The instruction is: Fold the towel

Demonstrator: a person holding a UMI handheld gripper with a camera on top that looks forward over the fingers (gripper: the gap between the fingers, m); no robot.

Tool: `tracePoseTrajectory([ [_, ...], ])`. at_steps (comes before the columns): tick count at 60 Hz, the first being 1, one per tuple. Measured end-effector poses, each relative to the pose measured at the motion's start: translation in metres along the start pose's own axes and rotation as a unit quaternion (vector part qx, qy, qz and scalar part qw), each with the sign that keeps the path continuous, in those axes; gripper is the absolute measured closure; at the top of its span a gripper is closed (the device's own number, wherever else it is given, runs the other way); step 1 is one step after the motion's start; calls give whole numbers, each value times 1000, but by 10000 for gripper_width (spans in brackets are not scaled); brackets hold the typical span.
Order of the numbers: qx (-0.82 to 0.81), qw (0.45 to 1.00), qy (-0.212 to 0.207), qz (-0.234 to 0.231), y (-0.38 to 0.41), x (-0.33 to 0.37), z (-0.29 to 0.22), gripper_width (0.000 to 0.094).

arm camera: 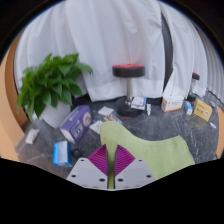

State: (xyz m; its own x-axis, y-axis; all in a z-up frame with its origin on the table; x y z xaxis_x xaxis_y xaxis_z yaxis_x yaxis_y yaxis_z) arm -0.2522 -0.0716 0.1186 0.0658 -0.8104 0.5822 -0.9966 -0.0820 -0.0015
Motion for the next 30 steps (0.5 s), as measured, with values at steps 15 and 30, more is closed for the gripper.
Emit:
tracePoseTrajectory([
  [15, -62, 998, -22, 1, -109, 20, -21, 878],
  [30, -17, 996, 52, 67, -224, -5, 58, 380],
])
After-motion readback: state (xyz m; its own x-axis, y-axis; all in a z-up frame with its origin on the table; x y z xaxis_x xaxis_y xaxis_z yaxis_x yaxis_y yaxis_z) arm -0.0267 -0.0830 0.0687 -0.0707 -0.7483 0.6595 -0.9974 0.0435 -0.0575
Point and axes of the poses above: the point between the fingertips, and its own axes, seen from behind it with the camera up: y to the left, z down, x backward, against the way the camera looks, the point moved 4 cm from there along x, backward, against the way the camera looks, and after that the axes turned 7 degrees about x, right-handed, at the moved point
